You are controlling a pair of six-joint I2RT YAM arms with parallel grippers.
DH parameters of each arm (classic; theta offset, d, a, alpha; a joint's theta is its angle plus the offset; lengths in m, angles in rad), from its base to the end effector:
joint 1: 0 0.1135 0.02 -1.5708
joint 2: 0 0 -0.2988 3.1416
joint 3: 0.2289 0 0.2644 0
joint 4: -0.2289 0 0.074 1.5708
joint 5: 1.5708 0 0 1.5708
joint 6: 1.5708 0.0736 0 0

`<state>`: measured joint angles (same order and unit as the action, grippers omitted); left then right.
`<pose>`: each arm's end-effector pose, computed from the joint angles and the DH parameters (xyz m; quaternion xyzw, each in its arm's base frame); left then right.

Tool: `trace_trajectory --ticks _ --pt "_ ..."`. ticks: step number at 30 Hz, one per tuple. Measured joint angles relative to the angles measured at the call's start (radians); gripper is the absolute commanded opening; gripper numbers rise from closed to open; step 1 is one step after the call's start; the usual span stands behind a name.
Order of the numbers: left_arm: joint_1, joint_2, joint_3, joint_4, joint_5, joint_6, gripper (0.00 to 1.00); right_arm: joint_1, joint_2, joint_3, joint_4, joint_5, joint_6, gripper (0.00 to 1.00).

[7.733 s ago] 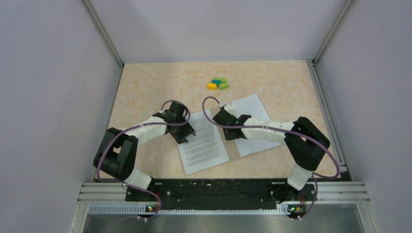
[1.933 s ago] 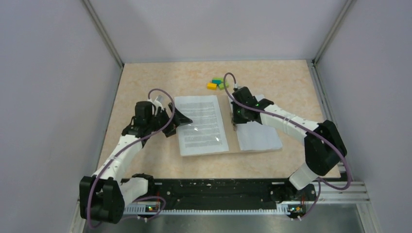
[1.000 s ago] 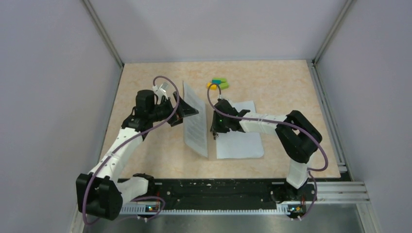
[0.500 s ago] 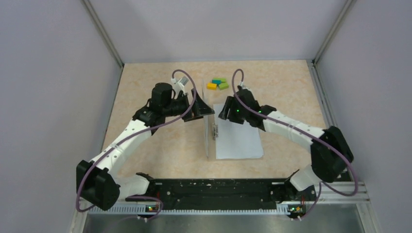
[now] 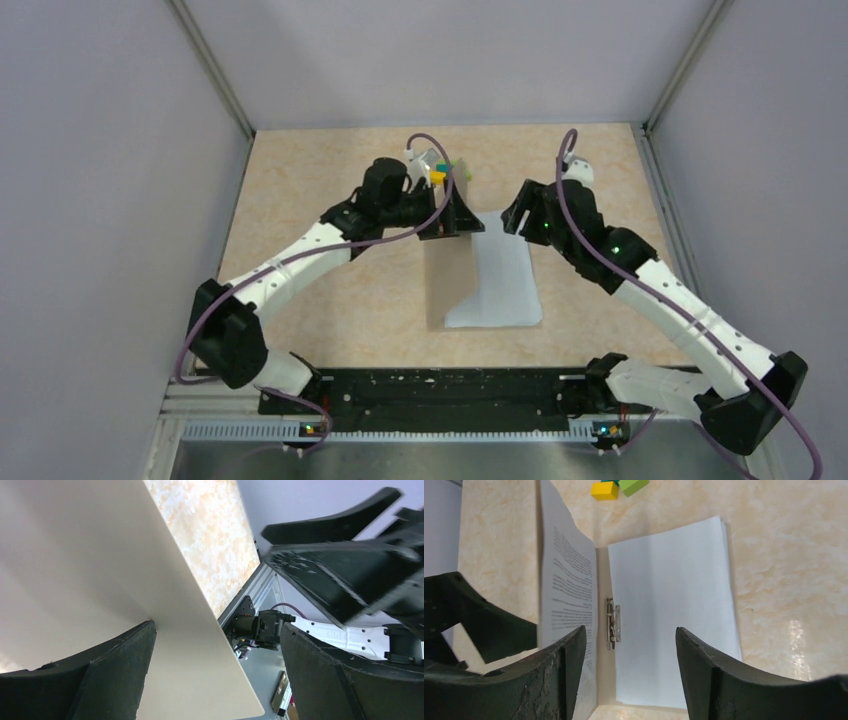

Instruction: Put the files into the folder

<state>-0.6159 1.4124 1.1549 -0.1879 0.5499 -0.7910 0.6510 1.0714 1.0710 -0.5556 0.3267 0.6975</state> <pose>0.2721 -0.2397 0.3421 0.0731 0.8236 -0.5072 0.2430 0.2183 0.1366 0.3599 0.0991 0.8603 0.1883 0.4633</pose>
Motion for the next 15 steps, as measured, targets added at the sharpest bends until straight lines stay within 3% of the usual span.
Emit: trace_trajectory --ticks 7,15 --pt "-0.084 0.177 0.068 0.095 -0.005 0.000 0.99 0.000 -0.052 0.058 -0.085 0.073 -0.034 0.66" --pt "-0.106 0.346 0.078 0.206 0.007 0.000 0.99 0.000 -0.054 0.062 -0.125 0.100 -0.051 0.67"
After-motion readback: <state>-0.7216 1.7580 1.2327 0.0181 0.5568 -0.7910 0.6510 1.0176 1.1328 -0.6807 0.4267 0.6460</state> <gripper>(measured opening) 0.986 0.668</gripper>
